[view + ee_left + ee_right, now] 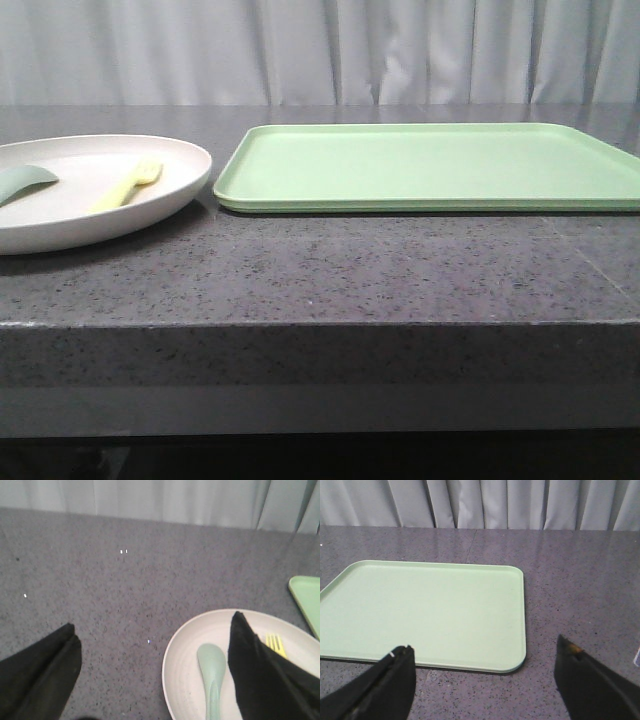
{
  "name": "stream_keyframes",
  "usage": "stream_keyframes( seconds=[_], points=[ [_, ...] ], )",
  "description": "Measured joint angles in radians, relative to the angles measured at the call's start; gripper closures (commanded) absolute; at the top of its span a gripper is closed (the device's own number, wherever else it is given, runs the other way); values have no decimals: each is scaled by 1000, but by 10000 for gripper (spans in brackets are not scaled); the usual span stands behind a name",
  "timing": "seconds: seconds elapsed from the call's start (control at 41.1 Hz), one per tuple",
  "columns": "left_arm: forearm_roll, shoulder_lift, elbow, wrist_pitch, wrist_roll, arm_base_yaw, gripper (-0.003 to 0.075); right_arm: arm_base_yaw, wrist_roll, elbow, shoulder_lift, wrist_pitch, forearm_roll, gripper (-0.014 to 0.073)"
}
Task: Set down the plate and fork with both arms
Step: 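Lower the left gripper and pinch the cream plate's rim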
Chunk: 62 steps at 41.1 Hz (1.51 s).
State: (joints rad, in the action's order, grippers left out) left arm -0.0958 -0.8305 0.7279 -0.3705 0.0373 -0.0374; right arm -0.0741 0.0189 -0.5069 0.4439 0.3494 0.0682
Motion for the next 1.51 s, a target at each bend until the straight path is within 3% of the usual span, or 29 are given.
stream_keyframes(
  seconds=[0.316,0.462,0.754,1.217,1.387,1.509],
  points=[
    [0,-377,305,-355,0,0,164,0,0,0,0,0,0,0],
    [2,-519,408,-445,0,0,164,0,0,0,0,0,0,0],
    [4,-738,520,-529,13,0,164,0,0,0,0,0,0,0],
    [19,-823,535,-567,18,0,166,0,0,0,0,0,0,0],
    [19,-825,535,-569,18,0,257,0,0,0,0,0,0,0],
    [14,-825,535,-578,18,0,403,0,0,0,0,0,0,0]
  ],
)
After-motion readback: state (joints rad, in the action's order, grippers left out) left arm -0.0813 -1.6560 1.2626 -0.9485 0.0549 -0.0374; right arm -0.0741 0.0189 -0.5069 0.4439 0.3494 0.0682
